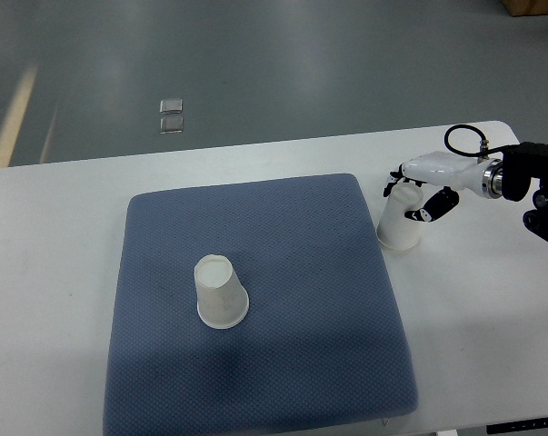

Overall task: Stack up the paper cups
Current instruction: 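Close the right hand fingers around the white cup, then lift the cup with the right hand and carry it over the pad, then lower the held cup onto the upside-down cup on the pad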

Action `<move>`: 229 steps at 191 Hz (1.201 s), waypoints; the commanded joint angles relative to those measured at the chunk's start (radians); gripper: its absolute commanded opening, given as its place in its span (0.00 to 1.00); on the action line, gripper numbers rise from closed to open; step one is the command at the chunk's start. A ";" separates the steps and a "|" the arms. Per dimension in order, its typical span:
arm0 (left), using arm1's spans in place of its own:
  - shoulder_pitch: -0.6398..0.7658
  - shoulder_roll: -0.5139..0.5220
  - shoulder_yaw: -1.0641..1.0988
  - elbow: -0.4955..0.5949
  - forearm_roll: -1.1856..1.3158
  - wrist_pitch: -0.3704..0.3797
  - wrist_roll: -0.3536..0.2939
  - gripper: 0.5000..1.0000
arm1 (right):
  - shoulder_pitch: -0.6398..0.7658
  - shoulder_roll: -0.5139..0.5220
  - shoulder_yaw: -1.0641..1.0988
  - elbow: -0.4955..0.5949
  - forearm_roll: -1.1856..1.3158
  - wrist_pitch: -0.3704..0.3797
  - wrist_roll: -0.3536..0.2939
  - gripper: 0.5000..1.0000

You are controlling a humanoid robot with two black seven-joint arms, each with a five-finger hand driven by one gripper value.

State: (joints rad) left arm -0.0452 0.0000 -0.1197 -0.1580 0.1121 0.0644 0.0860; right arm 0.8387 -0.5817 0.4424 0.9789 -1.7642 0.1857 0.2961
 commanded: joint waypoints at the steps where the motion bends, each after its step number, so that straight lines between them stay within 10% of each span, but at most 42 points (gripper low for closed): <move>1: -0.001 0.000 0.000 0.000 0.000 0.000 0.000 1.00 | 0.025 -0.004 0.001 0.007 0.006 -0.003 0.000 0.00; 117: 0.001 0.000 0.000 0.000 0.000 0.000 0.000 1.00 | 0.369 -0.109 0.012 0.429 0.330 0.155 0.009 0.00; 229: 0.001 0.000 0.000 0.000 0.000 0.000 0.000 1.00 | 0.427 0.189 -0.005 0.474 0.293 0.222 -0.028 0.00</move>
State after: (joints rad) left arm -0.0454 0.0000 -0.1198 -0.1580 0.1121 0.0644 0.0858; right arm 1.2744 -0.4400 0.4405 1.4532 -1.4365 0.4001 0.2697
